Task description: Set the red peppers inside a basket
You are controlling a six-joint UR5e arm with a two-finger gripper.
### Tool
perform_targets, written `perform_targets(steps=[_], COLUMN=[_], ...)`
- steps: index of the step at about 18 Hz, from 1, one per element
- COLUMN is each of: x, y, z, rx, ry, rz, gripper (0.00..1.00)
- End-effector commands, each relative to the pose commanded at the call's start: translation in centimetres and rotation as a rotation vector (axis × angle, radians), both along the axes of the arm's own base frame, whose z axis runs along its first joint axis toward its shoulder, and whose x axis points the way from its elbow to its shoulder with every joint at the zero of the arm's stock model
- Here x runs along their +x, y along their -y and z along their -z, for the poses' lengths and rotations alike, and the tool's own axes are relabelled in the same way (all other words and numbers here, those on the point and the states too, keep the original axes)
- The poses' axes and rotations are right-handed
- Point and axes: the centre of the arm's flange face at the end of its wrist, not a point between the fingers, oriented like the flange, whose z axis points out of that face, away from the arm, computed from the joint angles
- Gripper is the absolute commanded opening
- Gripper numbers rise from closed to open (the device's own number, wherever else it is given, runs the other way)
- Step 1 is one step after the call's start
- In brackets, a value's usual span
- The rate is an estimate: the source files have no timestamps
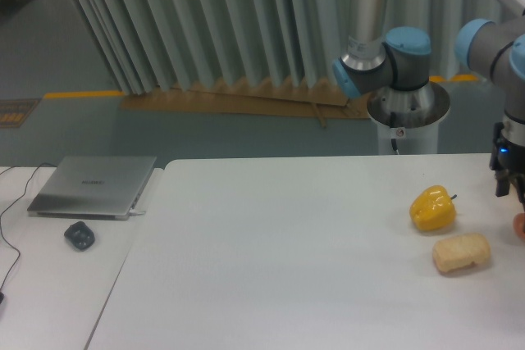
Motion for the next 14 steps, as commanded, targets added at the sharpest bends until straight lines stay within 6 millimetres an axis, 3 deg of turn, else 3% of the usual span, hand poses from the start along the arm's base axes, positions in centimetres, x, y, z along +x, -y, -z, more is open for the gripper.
perform_targets(steps=[14], x=[0.89], y=[-0.29], z=[-0.62], rx=[0.000], ry=[-0.008], rz=[0.027], gripper=[1.00])
